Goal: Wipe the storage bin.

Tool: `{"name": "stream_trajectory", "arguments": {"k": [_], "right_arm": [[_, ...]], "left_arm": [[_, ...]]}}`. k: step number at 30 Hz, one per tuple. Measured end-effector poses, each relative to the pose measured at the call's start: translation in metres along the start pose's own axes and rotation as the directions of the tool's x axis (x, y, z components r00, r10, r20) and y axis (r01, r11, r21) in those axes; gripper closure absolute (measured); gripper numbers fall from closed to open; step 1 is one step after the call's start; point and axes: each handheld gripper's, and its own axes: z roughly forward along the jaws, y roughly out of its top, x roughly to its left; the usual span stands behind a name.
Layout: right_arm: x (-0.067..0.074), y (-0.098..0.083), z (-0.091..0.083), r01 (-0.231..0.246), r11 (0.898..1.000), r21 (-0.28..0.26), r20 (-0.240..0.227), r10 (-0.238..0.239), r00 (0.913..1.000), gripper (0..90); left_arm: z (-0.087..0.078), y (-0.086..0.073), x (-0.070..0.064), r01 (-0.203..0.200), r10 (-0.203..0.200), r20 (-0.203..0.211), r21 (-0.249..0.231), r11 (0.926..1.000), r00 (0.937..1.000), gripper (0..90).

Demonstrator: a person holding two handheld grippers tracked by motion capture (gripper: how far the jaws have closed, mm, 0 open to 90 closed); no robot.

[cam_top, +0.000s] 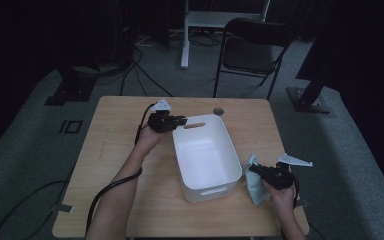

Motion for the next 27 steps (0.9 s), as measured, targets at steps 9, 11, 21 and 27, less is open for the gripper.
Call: {"name": "stream_trajectory", "arguments": {"k": [9,11,21,27], "right_arm": [[-0.001,0.0,-0.001,-0.004,1.0,-0.002,0.007,0.004,1.0,84.4],[0.0,0.0,0.0,0.0,1.0,0.003,0.008,0.0,1.0,84.4],[0.003,0.0,0.002,0.008,1.0,0.007,0.005,-0.008,1.0,84.4],[0.005,0.001,0.002,0.012,1.0,0.006,0.004,-0.012,0.9999,84.4]], "left_arm": [[-0.032,-0.013,-0.005,0.042,-0.039,-0.159,0.015,0.999,0.9865,86.1],[-0.039,-0.017,-0.007,0.065,-0.062,-0.195,0.008,0.9978,0.9789,86.1],[-0.071,-0.037,-0.028,0.111,-0.109,-0.3,-0.013,0.9938,0.9476,84.3],[-0.087,-0.046,-0.042,0.124,-0.121,-0.322,-0.008,0.9922,0.939,82.2]]}}
